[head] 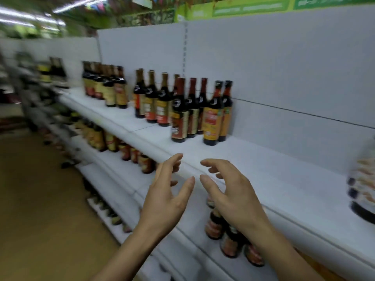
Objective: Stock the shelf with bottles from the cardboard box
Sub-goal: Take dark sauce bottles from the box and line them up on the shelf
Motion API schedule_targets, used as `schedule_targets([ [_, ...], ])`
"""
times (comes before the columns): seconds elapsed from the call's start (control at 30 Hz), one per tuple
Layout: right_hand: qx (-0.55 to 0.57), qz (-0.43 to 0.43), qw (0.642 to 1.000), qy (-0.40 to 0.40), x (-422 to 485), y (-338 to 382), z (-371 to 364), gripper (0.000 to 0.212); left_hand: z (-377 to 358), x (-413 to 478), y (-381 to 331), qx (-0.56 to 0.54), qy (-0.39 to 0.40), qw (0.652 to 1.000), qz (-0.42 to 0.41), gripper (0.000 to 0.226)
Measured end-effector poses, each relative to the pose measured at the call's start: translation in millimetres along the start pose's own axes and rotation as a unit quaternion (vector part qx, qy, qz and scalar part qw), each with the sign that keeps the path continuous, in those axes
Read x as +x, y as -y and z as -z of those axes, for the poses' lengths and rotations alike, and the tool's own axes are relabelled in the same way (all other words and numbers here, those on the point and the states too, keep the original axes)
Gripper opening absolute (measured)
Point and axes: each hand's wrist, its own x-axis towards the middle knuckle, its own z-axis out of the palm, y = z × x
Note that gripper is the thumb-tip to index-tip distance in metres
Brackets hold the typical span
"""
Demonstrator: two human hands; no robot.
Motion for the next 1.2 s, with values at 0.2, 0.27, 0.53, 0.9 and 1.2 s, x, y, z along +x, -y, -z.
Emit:
schedule_targets([
  [0.2, 0.081, 0.042, 0.985, 0.144, 25, 28, -96, 0.033, 77, -35, 43, 0.067, -0.09, 0.988, 0.103, 0.05],
  [0.27, 0.105, 0.064, 0.973, 0.196, 30, 37, -130, 0.032, 99, -50, 55, 0.082, -0.13, 0.979, 0.135, 0.046],
  [0.53, 0.176, 0.126, 0.898, 0.382, 17, 50, -250, 0.034, 141, -123, 101, 0.183, -0.257, 0.906, 0.281, 0.051],
  [0.9, 0.181, 0.142, 0.777, 0.586, -69, 22, -366, 0.032, 119, -240, 161, 0.2, -0.354, 0.792, 0.455, 0.054],
  [1.2, 0.124, 0.103, 0.717, 0.678, -155, -30, -424, 0.03, 82, -332, 218, 0.148, -0.347, 0.748, 0.547, 0.046],
])
